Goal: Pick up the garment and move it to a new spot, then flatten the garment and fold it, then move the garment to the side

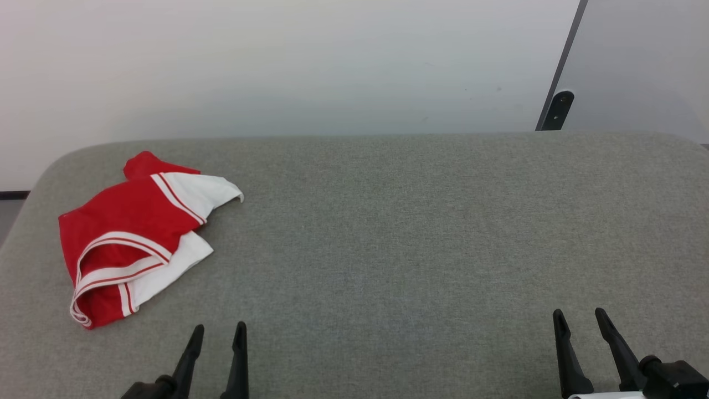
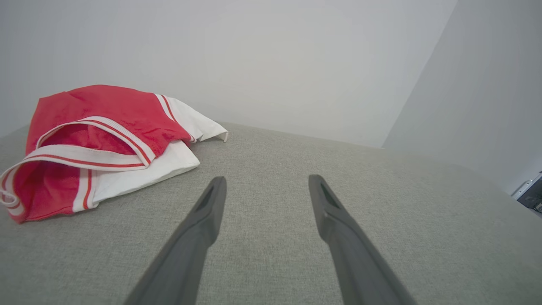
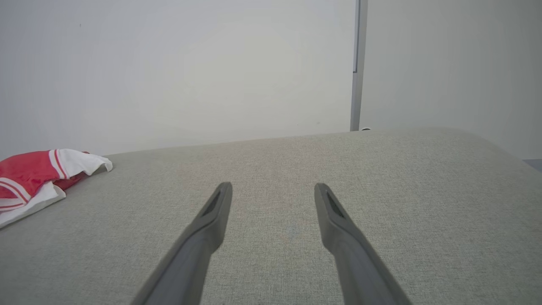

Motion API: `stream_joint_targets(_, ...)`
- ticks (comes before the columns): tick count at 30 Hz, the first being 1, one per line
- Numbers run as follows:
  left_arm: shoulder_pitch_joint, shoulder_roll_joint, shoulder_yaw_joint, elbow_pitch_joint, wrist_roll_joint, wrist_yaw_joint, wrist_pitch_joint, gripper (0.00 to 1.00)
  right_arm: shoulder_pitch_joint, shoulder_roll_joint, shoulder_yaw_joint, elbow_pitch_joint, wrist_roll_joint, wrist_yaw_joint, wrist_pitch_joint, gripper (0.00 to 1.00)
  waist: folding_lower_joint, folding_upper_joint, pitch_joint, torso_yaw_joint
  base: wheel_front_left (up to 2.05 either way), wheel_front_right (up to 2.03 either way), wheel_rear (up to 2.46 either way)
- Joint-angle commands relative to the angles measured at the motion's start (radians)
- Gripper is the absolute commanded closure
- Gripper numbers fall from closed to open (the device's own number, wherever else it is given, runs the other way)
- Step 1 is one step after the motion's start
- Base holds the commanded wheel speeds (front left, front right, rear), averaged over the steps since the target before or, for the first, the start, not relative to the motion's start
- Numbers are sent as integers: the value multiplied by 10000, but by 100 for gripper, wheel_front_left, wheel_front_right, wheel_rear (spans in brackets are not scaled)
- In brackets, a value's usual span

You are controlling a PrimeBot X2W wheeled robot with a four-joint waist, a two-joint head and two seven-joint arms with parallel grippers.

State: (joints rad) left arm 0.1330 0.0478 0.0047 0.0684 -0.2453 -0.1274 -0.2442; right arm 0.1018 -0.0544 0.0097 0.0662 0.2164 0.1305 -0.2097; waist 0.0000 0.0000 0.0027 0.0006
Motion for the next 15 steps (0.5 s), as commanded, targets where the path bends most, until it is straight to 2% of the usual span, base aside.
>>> stream_joint_targets(1, 88, 42, 15, 9, 25, 31, -88, 0, 121, 28, -17, -75, -211, 4, -101, 0, 0, 0, -4, -4, 0, 0, 0)
stream_joint_targets(10, 154, 41, -63, -1, 751, 20, -223, 0, 245, 47, -42, -107, -651, 4, -251, 0, 0, 0, 2, -9, 0, 0, 0)
stream_joint_targets(15, 153, 39, -53, -16, 687, 13, -206, 0, 238, 51, -33, -77, -492, 4, -280, 0, 0, 0, 9, -15, 0, 0, 0)
